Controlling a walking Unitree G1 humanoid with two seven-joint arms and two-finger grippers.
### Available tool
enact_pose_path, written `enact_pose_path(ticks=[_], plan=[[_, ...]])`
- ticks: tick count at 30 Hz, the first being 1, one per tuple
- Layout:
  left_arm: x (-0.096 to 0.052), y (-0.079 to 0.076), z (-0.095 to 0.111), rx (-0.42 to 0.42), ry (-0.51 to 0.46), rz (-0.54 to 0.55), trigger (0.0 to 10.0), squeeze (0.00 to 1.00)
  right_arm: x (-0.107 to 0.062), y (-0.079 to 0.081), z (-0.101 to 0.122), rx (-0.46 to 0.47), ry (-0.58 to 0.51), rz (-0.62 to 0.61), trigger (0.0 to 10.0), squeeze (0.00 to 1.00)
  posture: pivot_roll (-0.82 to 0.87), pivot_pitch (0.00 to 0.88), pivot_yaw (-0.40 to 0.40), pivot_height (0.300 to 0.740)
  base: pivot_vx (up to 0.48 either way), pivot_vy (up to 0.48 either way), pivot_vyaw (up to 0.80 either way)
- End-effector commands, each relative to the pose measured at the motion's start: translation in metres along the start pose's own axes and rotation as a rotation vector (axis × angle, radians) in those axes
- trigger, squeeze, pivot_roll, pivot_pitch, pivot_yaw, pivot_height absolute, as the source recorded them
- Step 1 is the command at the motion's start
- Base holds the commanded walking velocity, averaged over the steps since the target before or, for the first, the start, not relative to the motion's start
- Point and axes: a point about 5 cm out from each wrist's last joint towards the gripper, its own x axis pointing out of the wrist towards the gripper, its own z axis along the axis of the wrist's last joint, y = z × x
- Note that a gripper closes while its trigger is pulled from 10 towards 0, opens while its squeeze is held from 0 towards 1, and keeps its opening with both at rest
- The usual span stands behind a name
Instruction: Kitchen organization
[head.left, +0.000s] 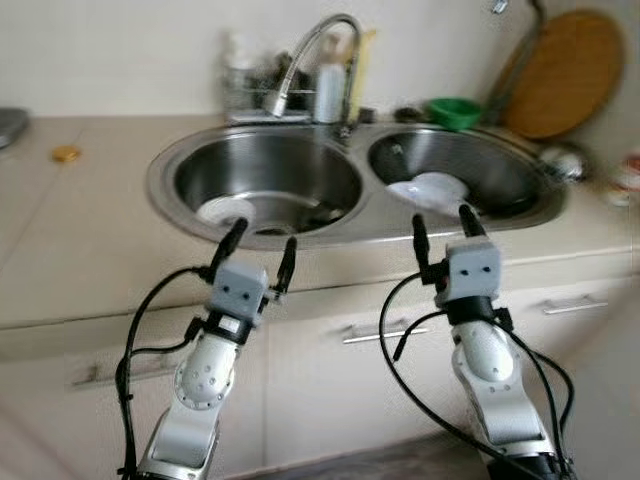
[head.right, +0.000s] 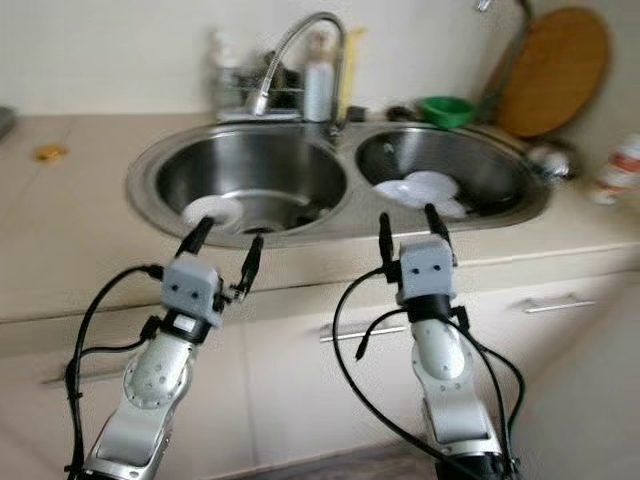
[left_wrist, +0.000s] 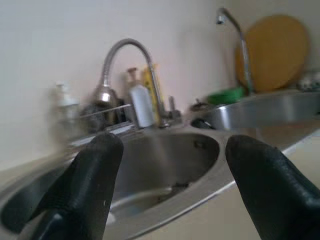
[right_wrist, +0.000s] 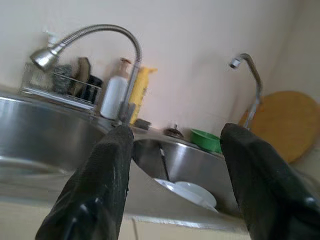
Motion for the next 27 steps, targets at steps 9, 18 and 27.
enact_pose_path(ticks=[9,18,27], plan=[[-0.006,-0.009,-0.001,-0.011,-0.001,-0.053,10.0,0.0,-0.012,-0.007,-0.007,-0.039,0.017,0.012,10.0,0.0,0.07,0.0,-0.032,0.74,0.0,0.0,-0.8],[-0.017,-0.016,-0.005,0.019,0.004,-0.115,10.0,0.0,-0.03,-0.011,-0.018,-0.066,0.064,0.05,10.0,0.0,0.07,0.0,-0.03,0.74,0.0,0.0,-0.8],[-0.034,-0.022,-0.025,0.017,0.099,-0.177,10.0,0.0,-0.044,-0.006,-0.035,-0.089,0.17,0.079,10.0,0.0,0.06,0.0,-0.019,0.74,0.0,0.0,-0.8]])
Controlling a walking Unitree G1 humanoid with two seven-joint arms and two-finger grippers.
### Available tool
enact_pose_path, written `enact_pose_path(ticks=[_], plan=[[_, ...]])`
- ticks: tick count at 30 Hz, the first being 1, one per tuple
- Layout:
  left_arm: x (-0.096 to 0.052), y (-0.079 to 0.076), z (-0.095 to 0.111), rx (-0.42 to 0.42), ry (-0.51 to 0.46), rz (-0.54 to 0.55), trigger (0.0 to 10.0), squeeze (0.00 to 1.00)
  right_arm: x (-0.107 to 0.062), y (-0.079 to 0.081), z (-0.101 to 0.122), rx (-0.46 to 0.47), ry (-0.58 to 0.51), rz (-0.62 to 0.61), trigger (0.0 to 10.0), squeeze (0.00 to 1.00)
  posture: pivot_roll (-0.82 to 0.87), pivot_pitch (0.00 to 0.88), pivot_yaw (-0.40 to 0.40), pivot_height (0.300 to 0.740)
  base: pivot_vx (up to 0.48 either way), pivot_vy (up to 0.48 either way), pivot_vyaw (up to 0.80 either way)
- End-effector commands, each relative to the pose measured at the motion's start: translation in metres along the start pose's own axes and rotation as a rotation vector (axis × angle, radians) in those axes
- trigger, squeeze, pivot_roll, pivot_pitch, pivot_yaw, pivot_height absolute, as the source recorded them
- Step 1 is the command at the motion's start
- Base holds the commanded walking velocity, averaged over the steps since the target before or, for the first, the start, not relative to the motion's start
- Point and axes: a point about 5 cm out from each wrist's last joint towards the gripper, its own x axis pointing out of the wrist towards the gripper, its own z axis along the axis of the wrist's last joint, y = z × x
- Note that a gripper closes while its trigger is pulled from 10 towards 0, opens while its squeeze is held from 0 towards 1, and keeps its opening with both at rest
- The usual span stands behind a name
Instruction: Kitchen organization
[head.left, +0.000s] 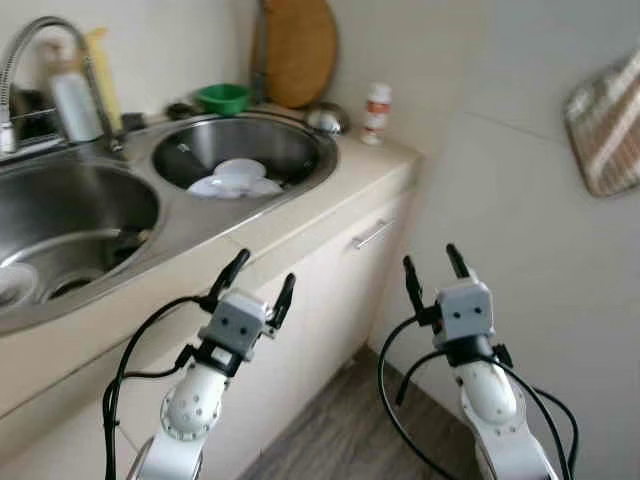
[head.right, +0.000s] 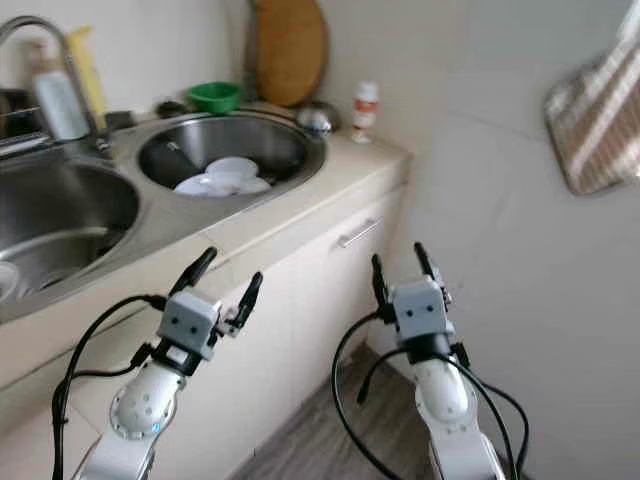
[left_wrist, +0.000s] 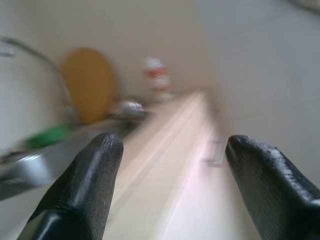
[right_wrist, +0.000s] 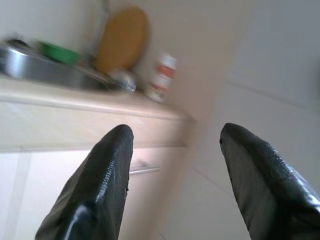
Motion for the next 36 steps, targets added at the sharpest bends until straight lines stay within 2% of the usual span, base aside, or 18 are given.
enact_pose_path(ticks=[1,2,11,15,16,23,27,29,31,36], plan=[[-0.003,-0.009,-0.006,-0.007,0.024,-0.042,10.0,0.0,-0.002,-0.002,-0.007,-0.024,0.043,0.003,10.0,0.0,0.06,0.0,-0.019,0.74,0.0,0.0,-0.8],[-0.009,-0.012,-0.014,-0.007,0.067,-0.059,10.0,0.0,-0.004,-0.001,-0.013,-0.021,0.085,0.008,10.0,0.0,0.06,0.0,-0.018,0.74,0.0,0.0,-0.8],[-0.027,-0.022,-0.036,-0.073,0.204,-0.089,10.0,0.0,-0.013,0.003,-0.032,-0.025,0.207,0.057,10.0,0.0,0.06,0.0,-0.023,0.74,0.0,0.0,-0.8],[-0.029,-0.022,-0.042,-0.093,0.24,-0.082,10.0,0.0,-0.016,0.005,-0.037,-0.023,0.243,0.064,10.0,0.0,0.06,0.0,-0.024,0.74,0.0,0.0,-0.8],[-0.03,-0.023,-0.046,-0.113,0.265,-0.084,10.0,0.0,-0.018,0.006,-0.042,-0.016,0.281,0.069,10.0,0.0,0.06,0.0,-0.024,0.74,0.0,0.0,-0.8],[-0.03,-0.025,-0.053,-0.139,0.298,-0.099,10.0,0.0,-0.026,0.006,-0.057,-0.016,0.394,0.075,10.0,0.0,0.06,0.0,-0.02,0.74,0.0,0.0,-0.8],[-0.03,-0.025,-0.053,-0.142,0.302,-0.102,10.0,0.0,-0.028,0.007,-0.06,-0.039,0.419,0.095,10.0,0.0,0.06,0.0,-0.019,0.74,0.0,0.0,-0.8],[-0.029,-0.025,-0.054,-0.142,0.304,-0.105,10.0,0.0,-0.032,0.014,-0.064,-0.054,0.447,0.173,10.0,0.0,0.06,0.0,-0.018,0.74,0.0,0.0,-0.71],[-0.029,-0.025,-0.054,-0.139,0.308,-0.106,10.0,0.0,-0.037,0.02,-0.07,-0.117,0.488,0.239,10.0,0.0,0.06,0.0,-0.018,0.74,0.0,0.0,0.0],[-0.03,-0.024,-0.058,-0.109,0.352,-0.095,10.0,0.0,-0.043,0.03,-0.075,-0.131,0.532,0.328,10.0,0.0,0.06,0.0,-0.021,0.74,0.0,0.0,0.0]])
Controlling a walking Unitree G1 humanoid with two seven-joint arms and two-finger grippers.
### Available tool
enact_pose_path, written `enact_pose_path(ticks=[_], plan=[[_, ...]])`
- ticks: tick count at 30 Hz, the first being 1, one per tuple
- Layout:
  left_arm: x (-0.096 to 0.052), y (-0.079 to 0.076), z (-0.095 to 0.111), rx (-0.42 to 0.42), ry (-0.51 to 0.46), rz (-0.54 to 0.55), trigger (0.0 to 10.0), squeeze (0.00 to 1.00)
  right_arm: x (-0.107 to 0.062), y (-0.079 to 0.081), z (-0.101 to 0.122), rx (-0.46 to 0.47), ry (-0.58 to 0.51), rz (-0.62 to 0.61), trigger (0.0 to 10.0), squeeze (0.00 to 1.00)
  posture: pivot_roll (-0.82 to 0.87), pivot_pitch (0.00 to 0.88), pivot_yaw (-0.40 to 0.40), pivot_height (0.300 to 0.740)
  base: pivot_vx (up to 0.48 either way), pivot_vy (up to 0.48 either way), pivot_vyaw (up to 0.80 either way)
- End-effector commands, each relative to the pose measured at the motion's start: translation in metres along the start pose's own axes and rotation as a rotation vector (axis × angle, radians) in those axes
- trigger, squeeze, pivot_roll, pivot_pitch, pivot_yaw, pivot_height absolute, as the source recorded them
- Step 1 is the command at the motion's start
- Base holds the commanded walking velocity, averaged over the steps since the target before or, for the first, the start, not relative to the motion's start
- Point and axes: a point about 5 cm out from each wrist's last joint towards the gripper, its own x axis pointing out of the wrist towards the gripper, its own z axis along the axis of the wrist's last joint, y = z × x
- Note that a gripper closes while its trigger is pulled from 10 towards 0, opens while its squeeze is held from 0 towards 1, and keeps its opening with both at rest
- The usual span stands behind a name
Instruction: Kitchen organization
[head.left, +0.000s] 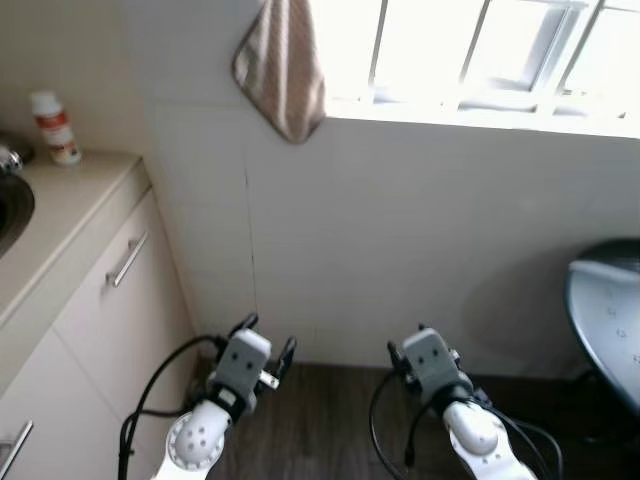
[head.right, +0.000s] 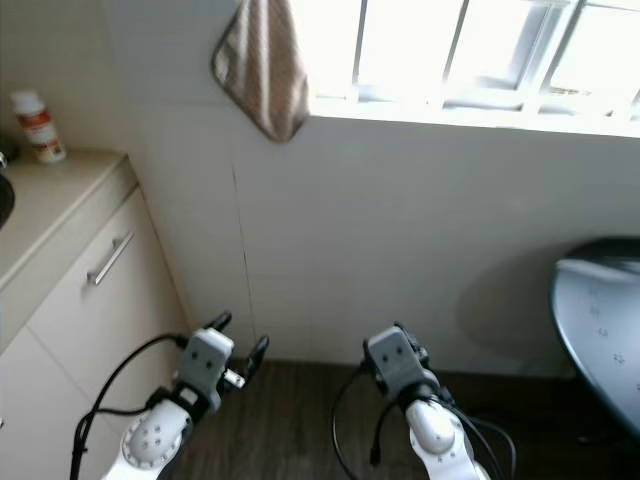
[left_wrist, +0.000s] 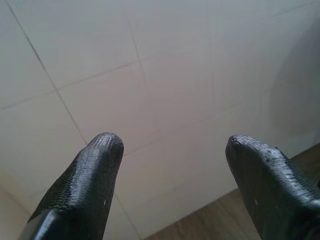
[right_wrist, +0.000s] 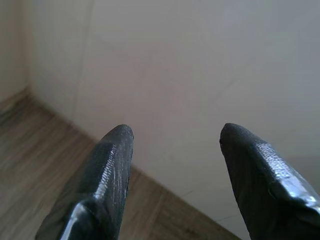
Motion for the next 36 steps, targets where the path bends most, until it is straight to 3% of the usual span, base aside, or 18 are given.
enact_pose_path(ticks=[1,4,8,11,24,36], plan=[[-0.001,0.003,-0.004,0.028,0.038,0.015,10.0,0.0,0.002,0.001,0.002,-0.021,0.006,0.024,10.0,0.0,0.06,0.0,-0.021,0.74,0.0,0.0,0.0],[-0.002,0.003,-0.006,0.043,0.066,0.021,10.0,0.0,0.004,0.001,0.001,-0.006,0.016,0.035,10.0,0.0,0.06,0.0,-0.022,0.74,0.0,0.0,0.0],[0.0,0.002,-0.017,-0.019,0.126,0.018,10.0,0.0,0.006,0.002,-0.001,0.008,0.025,0.049,10.0,0.0,0.06,0.0,-0.022,0.74,0.0,0.0,0.0],[0.003,-0.003,-0.022,-0.005,0.19,-0.042,10.0,0.0,0.007,0.001,0.0,0.005,0.024,0.036,10.0,0.0,0.06,0.0,-0.021,0.74,0.0,0.0,0.0],[0.006,-0.007,-0.02,0.002,0.178,-0.081,10.0,0.0,0.009,0.0,0.001,0.01,0.004,0.024,10.0,0.0,0.06,0.0,-0.015,0.74,0.0,0.0,0.0],[0.006,-0.006,-0.02,0.001,0.179,-0.077,10.0,0.0,0.01,0.001,0.002,0.01,-0.001,0.03,10.0,0.0,0.06,0.0,-0.018,0.74,-0.276,0.0,0.0]])
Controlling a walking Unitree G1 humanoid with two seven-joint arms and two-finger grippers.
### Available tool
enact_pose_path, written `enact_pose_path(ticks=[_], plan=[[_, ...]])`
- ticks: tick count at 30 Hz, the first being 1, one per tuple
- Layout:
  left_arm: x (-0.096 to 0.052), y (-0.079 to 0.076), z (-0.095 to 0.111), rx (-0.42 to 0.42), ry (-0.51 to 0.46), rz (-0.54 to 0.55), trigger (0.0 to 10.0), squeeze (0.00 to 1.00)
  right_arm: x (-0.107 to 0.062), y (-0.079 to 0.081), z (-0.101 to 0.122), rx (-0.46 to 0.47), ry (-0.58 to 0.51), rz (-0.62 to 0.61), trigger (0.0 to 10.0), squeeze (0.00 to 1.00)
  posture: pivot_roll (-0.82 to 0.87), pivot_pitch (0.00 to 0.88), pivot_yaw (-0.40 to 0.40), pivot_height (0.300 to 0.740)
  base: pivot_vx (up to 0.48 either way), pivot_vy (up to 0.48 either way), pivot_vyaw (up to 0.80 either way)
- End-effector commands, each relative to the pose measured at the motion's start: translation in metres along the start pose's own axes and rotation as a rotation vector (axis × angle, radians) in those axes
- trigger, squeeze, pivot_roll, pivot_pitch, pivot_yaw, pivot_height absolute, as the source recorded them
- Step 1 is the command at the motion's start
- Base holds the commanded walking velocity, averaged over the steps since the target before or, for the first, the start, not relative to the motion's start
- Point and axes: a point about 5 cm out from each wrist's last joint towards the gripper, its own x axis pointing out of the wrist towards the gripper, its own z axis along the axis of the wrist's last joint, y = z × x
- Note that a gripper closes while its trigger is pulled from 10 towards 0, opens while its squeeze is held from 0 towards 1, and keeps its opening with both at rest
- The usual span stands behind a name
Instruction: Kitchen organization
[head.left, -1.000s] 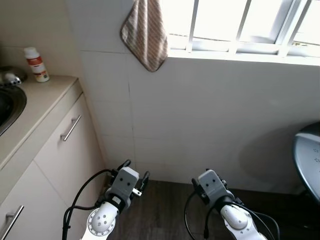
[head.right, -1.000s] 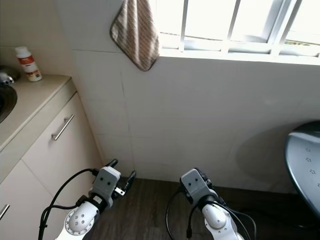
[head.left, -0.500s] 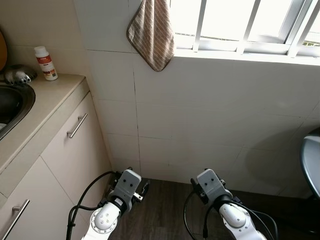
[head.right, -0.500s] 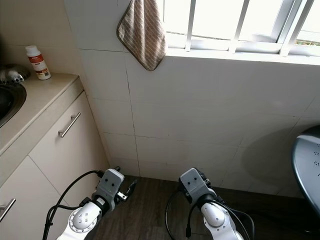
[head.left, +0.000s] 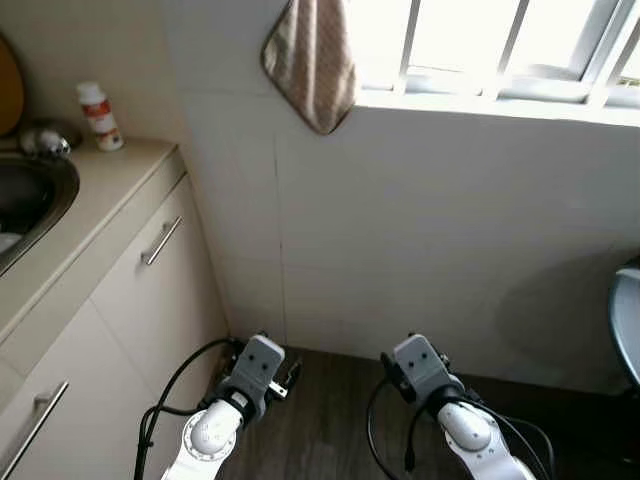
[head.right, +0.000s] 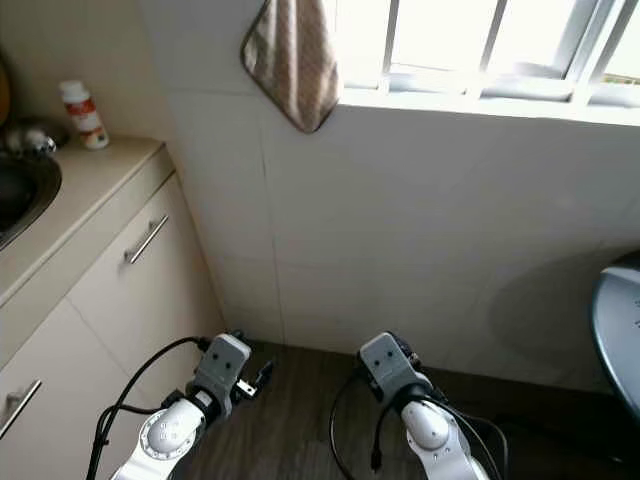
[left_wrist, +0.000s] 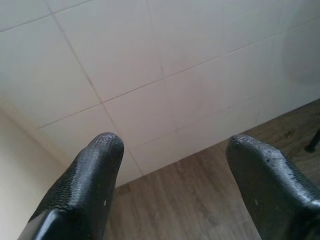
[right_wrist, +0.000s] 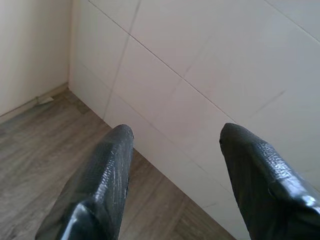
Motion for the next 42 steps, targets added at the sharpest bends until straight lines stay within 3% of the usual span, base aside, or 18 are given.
enact_pose_path(ticks=[1,19,23,26,29,33,35,42], plan=[[0.001,-0.003,-0.001,0.003,0.011,-0.018,10.0,0.0,0.0,0.0,-0.002,0.008,0.007,0.002,10.0,0.0,0.06,0.0,-0.017,0.74,-0.289,0.0,0.0],[0.001,-0.003,-0.002,-0.001,0.006,-0.021,10.0,0.0,0.0,-0.001,-0.006,0.002,0.028,-0.014,10.0,0.0,0.06,0.0,-0.017,0.74,-0.243,0.0,0.0],[-0.001,0.0,-0.004,0.043,0.039,-0.004,10.0,0.0,0.001,-0.002,-0.009,-0.094,0.074,-0.021,10.0,0.0,0.05,0.0,-0.017,0.74,0.0,0.0,0.0],[-0.01,0.002,-0.006,0.152,0.047,-0.015,10.0,0.0,-0.005,-0.004,-0.009,-0.181,0.052,-0.03,10.0,0.0,0.04,0.0,-0.013,0.74,0.0,0.0,0.0],[-0.016,0.001,-0.01,0.171,0.054,-0.026,10.0,0.0,-0.008,-0.005,-0.011,-0.249,0.027,-0.023,10.0,0.0,0.04,0.0,-0.011,0.74,0.0,0.0,0.0],[-0.014,-0.001,-0.015,0.103,0.036,0.022,10.0,0.0,-0.011,-0.002,-0.013,-0.15,-0.014,-0.019,10.0,0.0,0.03,0.0,-0.013,0.74,0.0,0.0,0.0],[-0.007,-0.001,-0.014,0.15,0.025,0.044,10.0,0.0,-0.008,-0.003,-0.014,-0.086,-0.046,-0.035,10.0,0.0,0.01,0.0,-0.009,0.74,0.0,0.0,0.0],[-0.004,0.0,-0.02,0.14,0.055,0.03,10.0,0.0,-0.006,0.004,-0.013,-0.111,-0.062,-0.027,10.0,0.0,0.01,0.0,0.005,0.74,0.0,0.0,0.0]])
